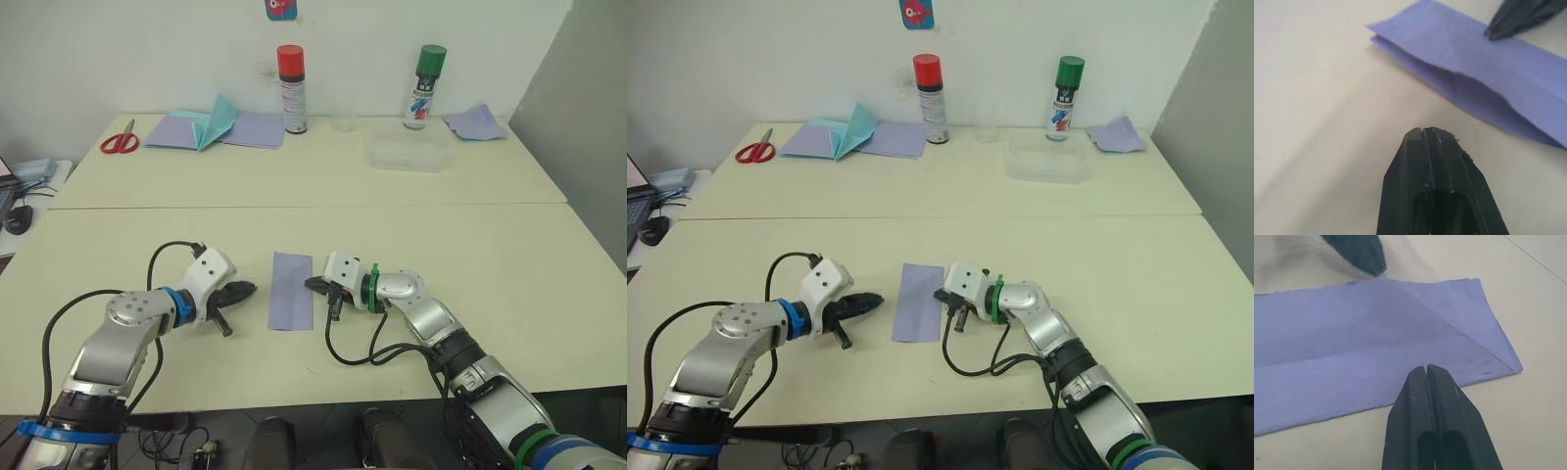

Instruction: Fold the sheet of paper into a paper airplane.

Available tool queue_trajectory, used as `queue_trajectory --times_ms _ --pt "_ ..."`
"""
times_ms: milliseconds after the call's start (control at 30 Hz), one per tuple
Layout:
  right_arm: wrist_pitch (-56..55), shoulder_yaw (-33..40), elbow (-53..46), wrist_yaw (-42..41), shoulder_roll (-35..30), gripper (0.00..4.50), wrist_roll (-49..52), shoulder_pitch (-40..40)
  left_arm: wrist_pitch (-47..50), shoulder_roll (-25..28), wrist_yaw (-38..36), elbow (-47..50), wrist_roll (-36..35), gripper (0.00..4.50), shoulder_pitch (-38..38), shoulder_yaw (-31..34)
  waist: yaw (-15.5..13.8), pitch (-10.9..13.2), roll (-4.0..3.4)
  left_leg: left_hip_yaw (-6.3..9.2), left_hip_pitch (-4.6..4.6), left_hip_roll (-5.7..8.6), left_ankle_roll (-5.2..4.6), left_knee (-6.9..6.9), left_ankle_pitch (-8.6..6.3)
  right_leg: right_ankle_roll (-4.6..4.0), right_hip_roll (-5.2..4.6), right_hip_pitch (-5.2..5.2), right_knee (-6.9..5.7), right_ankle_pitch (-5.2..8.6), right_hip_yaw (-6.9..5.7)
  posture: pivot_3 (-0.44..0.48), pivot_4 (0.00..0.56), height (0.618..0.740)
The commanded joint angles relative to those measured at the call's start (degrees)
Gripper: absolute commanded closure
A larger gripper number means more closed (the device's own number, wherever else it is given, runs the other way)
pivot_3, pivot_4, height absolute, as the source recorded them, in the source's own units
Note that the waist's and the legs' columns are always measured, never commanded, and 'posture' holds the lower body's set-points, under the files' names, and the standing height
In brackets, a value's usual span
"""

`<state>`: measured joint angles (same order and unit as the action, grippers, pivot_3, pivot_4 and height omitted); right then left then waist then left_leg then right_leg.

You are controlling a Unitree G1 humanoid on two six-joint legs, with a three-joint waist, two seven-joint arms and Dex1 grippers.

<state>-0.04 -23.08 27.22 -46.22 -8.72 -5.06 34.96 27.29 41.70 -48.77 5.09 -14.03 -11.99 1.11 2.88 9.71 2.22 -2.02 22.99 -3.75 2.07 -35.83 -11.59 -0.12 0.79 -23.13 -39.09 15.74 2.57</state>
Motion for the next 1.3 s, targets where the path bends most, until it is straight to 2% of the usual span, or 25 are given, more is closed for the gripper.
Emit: queue_trajectory --times_ms 33,200,600,800,933,1300 --pt "0.4 -0.1 2.1 0.0 0.0 4.48 -0.8 0.0 1.2 -2.5 0.4 5.2 -4.2 4.50 -2.7 1.8 0.0 0.0 0.01 -0.01 0.01 0.01 0.00 -0.01 0.00 0.00 0.00 0.01 0.00 0.00 0.00 0.000 0.150 0.740" --pt "0.5 0.2 2.1 0.1 0.1 4.48 -0.7 0.3 1.2 -5.2 0.5 7.2 -5.5 4.50 -2.6 0.4 0.2 0.0 0.01 -0.11 0.02 0.06 0.00 0.02 0.00 0.02 0.01 -0.02 0.01 -0.01 0.12 0.000 0.150 0.740" --pt "1.9 0.5 -0.4 -1.0 -0.4 4.48 0.0 -0.8 -4.0 -10.2 1.9 0.7 0.1 4.50 1.4 -6.7 0.0 0.0 0.02 -0.04 0.03 0.06 0.00 0.01 0.00 0.02 0.01 -0.02 0.02 -0.01 0.09 0.000 0.150 0.740" --pt "3.5 0.0 -3.8 -5.7 -1.7 4.48 2.1 -2.3 -4.1 -9.3 2.1 -2.9 4.2 4.50 1.4 -10.6 -0.2 0.0 0.01 -0.06 0.03 0.09 0.00 0.03 0.00 0.01 0.00 0.00 0.04 -0.01 0.09 0.000 0.150 0.740" --pt "6.2 -0.9 -8.3 -11.7 -4.1 4.48 4.2 -3.8 -4.2 -10.1 2.3 -3.5 4.0 4.50 0.6 -11.0 -0.6 0.0 -0.01 -0.07 0.01 0.09 0.00 0.02 0.00 0.02 -0.07 0.04 0.04 -0.01 0.08 0.000 0.150 0.740" --pt "14.2 -4.2 -15.4 -18.9 -7.6 4.48 6.1 -6.8 -4.2 -9.4 1.7 -2.8 3.8 4.50 1.6 -10.7 -1.0 -0.1 -0.07 -0.06 -0.01 0.10 0.00 0.02 0.00 0.00 -0.06 0.04 0.05 0.01 0.04 0.000 0.150 0.740"
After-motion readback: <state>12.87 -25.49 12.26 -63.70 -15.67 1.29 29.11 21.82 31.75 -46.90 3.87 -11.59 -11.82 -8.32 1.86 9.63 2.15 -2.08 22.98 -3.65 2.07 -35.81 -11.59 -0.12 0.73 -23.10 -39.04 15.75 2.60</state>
